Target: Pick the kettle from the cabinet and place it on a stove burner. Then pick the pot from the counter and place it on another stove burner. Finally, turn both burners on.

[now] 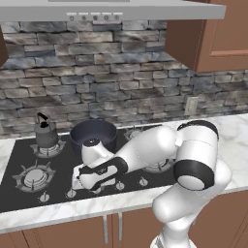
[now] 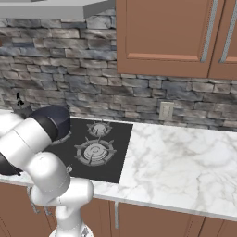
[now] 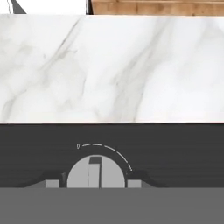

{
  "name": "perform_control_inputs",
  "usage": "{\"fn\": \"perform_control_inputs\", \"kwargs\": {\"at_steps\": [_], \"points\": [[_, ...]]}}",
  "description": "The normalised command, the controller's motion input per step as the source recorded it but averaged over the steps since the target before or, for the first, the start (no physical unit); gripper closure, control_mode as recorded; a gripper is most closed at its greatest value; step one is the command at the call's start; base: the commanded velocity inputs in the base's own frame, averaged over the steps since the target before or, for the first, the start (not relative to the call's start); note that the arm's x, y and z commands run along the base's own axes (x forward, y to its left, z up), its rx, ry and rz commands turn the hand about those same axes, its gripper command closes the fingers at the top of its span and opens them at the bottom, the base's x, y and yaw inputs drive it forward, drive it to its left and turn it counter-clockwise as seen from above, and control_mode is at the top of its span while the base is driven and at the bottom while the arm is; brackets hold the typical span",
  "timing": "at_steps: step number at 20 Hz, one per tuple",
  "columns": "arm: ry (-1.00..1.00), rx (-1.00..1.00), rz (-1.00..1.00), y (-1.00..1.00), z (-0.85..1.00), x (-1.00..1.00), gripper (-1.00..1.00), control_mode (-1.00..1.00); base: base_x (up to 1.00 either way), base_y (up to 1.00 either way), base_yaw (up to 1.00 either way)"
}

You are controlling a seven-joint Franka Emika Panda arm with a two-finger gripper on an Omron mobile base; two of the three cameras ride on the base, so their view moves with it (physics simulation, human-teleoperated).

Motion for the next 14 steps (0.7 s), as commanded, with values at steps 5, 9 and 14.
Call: {"fn": "perform_control_inputs", "kwargs": {"at_steps": [5, 9, 14], "points": [[-0.04, 0.02, 0.03, 0.02, -0.20, 0.00, 1.00, -1.00, 0.00, 0.00, 0.00], [-0.08, 0.03, 0.17, 0.00, -0.31, -0.06, 1.00, -1.00, 0.00, 0.00, 0.00], [-0.05, 0.02, 0.18, 0.00, -0.29, -0.11, 1.00, -1.00, 0.00, 0.00, 0.00]]}}
